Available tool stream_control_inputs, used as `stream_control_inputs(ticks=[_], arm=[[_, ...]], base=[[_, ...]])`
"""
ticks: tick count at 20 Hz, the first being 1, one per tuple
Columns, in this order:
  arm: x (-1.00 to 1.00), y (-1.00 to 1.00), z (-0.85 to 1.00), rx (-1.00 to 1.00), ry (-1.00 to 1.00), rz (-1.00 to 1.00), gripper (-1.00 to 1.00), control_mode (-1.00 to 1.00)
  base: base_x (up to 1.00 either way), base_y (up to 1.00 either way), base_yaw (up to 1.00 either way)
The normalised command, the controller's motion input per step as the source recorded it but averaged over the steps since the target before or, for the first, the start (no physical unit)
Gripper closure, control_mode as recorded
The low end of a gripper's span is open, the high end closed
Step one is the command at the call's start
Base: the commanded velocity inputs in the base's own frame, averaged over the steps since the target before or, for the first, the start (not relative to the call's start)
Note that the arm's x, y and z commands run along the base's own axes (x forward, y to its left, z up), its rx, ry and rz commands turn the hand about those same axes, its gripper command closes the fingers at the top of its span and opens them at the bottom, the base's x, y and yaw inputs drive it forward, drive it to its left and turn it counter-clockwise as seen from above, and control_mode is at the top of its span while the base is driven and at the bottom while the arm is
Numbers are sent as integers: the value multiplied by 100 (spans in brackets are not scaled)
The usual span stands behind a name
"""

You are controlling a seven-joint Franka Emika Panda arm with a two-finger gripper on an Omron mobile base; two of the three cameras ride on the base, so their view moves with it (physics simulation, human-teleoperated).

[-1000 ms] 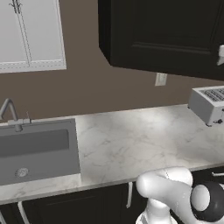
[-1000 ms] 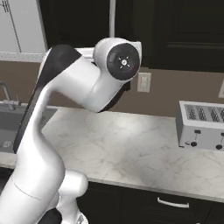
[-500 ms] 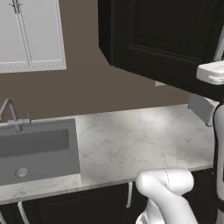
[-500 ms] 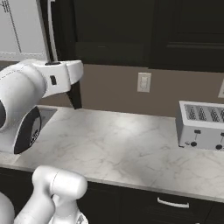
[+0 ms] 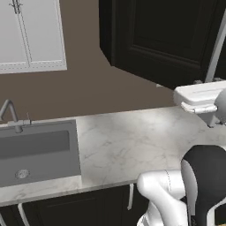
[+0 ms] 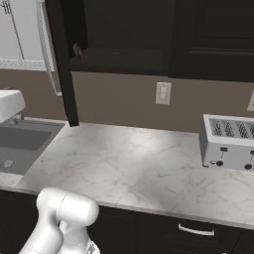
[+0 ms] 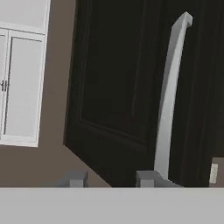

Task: Open the cabinet and move the ladle to the pot. Then close the cabinet.

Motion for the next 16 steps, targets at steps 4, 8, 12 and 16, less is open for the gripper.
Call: stream_control_inputs(ticks=[4,8,12,16], arm=[[-92,-73,2,2,1,-1,-100,-100],[-39,-100,2,12,13,1,-100,-100],[-2,-100,3,23,22,8,-100,-100],[53,-92,7,42,25,17,-100,-100]], base=[[0,0,0],[0,0,0],[0,0,0],[0,0,0]])
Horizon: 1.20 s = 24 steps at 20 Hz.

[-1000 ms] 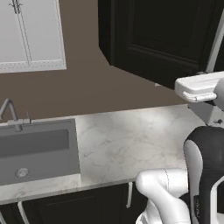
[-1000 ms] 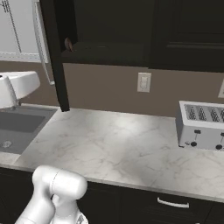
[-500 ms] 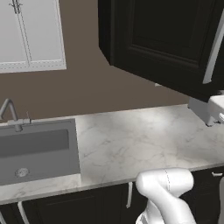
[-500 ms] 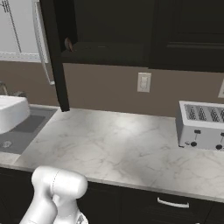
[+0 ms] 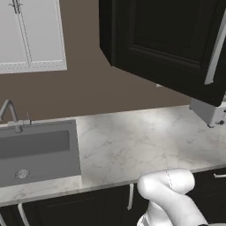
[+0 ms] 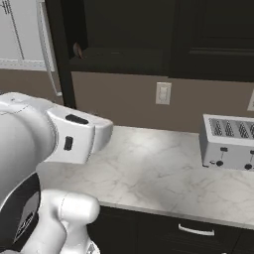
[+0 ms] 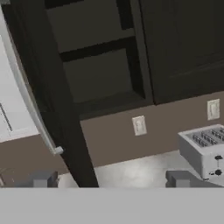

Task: Open the cabinet and move the ladle to the pot. Then close the cabinet.

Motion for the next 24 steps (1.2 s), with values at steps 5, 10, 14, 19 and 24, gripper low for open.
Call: stream_control_inputs(ticks=[5,10,14,19,24], arm=[[84,-51,0,47,27,24,-100,-100],[100,6,-23,41,18,23,-100,-100],[97,22,-37,37,13,21,-100,-100],[74,27,-29,37,11,19,-100,-100],[5,58,-26,29,0,14,-100,-100]], base=[[0,0,0],[0,0,0],[0,0,0],[0,0,0],[0,0,0]])
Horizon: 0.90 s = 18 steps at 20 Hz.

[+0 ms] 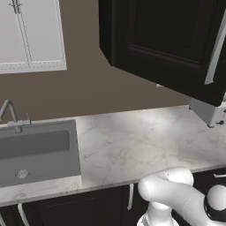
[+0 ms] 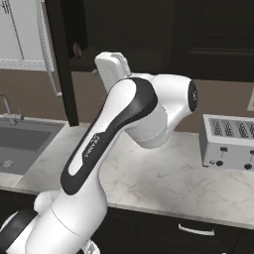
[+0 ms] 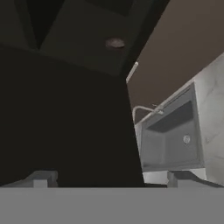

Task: Open the cabinet and move the ladle to the pot. Then close the cabinet.

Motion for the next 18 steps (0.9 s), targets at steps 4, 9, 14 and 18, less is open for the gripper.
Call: stream_control_inputs(ticks=[4,9,14,18], arm=[[-33,65,-7,21,-2,9,-100,-100],[-23,84,0,17,-1,7,-100,-100],[-28,100,3,7,-5,6,-100,-100],[-36,100,7,1,-8,4,-100,-100]], base=[[0,0,0],[0,0,0],[0,0,0],[0,0,0]])
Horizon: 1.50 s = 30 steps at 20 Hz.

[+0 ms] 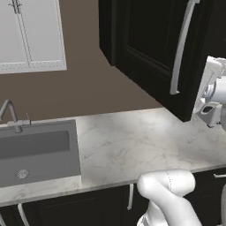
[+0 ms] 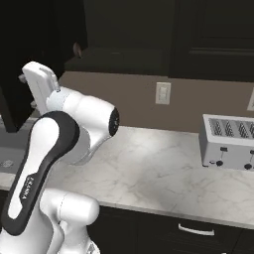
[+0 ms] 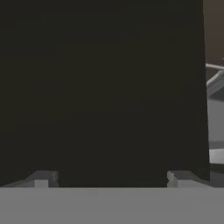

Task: Open the cabinet and move the ladle to the pot. Then close the cabinet.

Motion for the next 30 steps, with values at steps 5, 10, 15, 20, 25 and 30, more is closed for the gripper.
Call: stream_control_inputs(ticks=[5,10,15,20,25,30], arm=[[-33,100,15,0,-14,1,-100,-100],[-12,53,33,-1,-16,-1,-100,-100],[0,-26,31,-14,-12,-19,-100,-100],[12,-74,31,-19,-9,-26,-100,-100],[35,-73,34,-18,-4,-30,-100,-100],[85,-42,30,-13,0,-26,-100,-100]], base=[[0,0,0],[0,0,0],[0,0,0],[0,0,0],[0,0,0],[0,0,0]])
